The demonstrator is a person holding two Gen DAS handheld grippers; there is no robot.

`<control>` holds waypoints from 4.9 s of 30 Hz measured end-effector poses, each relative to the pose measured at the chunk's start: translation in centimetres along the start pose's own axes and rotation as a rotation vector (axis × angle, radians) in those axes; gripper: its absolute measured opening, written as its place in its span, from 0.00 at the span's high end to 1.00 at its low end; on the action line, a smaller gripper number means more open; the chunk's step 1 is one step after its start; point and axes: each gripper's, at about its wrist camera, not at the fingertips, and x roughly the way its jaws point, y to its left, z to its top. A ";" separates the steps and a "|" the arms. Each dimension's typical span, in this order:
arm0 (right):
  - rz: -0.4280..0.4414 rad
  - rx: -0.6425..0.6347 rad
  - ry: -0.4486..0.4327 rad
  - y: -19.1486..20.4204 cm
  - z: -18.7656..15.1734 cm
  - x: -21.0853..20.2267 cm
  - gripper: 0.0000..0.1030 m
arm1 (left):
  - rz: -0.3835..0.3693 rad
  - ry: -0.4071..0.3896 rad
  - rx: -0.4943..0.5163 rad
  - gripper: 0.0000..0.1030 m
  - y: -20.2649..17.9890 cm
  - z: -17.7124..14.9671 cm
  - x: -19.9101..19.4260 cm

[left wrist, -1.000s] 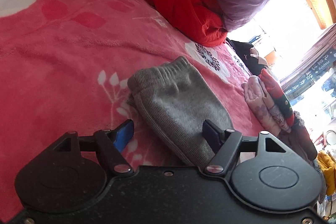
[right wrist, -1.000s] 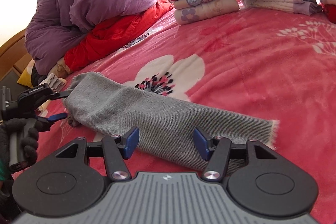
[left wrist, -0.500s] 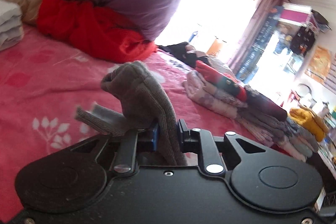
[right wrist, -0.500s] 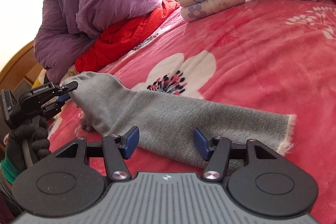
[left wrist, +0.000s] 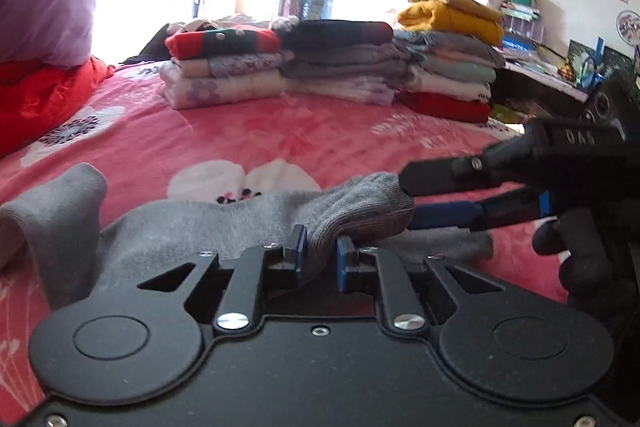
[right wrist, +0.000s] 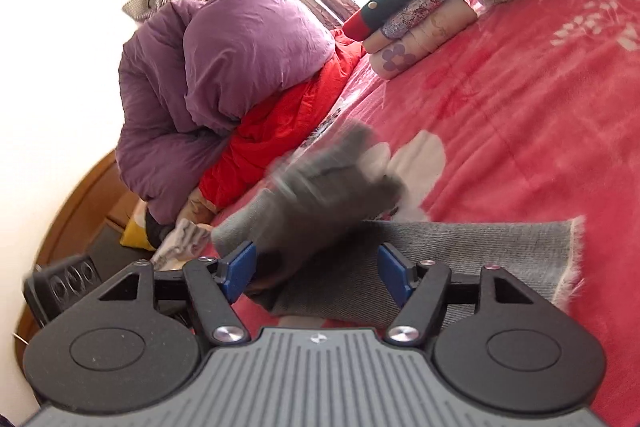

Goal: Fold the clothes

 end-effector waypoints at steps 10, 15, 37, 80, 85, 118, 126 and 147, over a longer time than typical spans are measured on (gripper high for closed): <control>-0.012 0.153 0.023 -2.6 0.0 0.9 0.29 | -0.144 0.020 -0.045 0.57 1.2 0.4 -2.1; -0.005 0.183 0.023 -3.0 -0.1 1.5 0.28 | -0.067 -0.081 -0.218 0.52 5.2 1.1 -4.9; -0.078 0.026 0.061 -1.5 -0.3 3.6 0.72 | 0.277 -0.184 -0.889 0.45 15.9 -2.9 -8.3; -0.198 -0.307 -0.198 9.4 9.0 -2.6 0.83 | -0.199 0.042 -0.921 0.36 11.6 -4.9 -6.8; -0.182 -0.376 -0.171 13.4 10.4 -0.8 0.83 | -0.113 0.089 -0.824 0.36 9.3 -4.6 -4.8; 0.013 -0.461 -0.173 25.6 14.3 0.5 0.84 | 0.137 -0.020 -0.802 0.91 8.0 -2.4 0.5; 0.018 -0.379 -0.212 23.4 14.8 -1.7 0.84 | 0.422 -0.221 -0.780 0.92 12.2 -0.9 -4.8; -0.119 -0.154 -0.111 9.9 10.4 2.1 0.85 | 0.666 -0.066 -0.424 0.91 13.0 -3.6 -6.6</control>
